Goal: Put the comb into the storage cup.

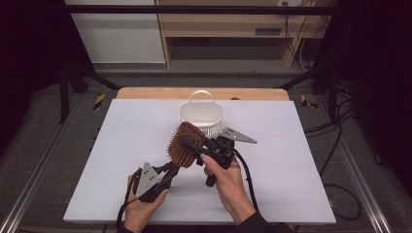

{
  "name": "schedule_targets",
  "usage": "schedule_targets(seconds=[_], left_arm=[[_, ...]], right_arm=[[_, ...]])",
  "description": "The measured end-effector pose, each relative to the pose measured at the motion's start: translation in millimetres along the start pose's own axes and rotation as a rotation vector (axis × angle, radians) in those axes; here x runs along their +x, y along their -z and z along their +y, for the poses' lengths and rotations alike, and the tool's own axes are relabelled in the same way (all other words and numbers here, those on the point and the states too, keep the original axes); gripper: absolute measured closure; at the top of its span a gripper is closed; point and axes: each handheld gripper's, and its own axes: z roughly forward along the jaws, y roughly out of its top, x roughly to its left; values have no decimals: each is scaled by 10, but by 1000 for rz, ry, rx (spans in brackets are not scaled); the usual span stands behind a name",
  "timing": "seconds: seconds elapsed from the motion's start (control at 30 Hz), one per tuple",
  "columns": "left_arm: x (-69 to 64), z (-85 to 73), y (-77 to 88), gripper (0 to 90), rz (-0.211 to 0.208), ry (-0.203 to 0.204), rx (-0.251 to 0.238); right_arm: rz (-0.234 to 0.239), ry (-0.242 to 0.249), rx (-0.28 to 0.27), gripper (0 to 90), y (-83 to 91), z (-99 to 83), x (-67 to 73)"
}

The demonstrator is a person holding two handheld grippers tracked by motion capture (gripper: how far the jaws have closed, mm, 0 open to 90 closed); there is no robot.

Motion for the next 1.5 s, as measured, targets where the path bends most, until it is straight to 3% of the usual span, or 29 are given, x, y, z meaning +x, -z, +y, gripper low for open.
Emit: schedule_targets(seconds=[0.23, 0.47, 0.6, 0.77, 1.0, 1.17, 1.5], left_arm=[[10, -4, 7, 719, 0, 25, -28], [19, -25, -7, 702, -1, 51, -38], [30, -28, -8, 614, -5, 65, -47], [88, -36, 17, 446, 27, 87, -75], [309, -131, 89, 263, 86, 82, -72], [479, -206, 113, 120, 161, 143, -56], [562, -275, 100, 74, 211, 154, -42]], right_arm=[[-23, 38, 10, 510, -27, 57, 93], [-36, 15, 8, 515, -41, 65, 36], [-49, -2, -21, 514, -2, 122, -17], [-84, -12, -68, 511, 96, 246, -130], [-128, -17, -120, 508, 280, 455, -288], [-155, -24, -148, 506, 384, 566, -364], [-200, -44, -191, 502, 432, 699, -463]])
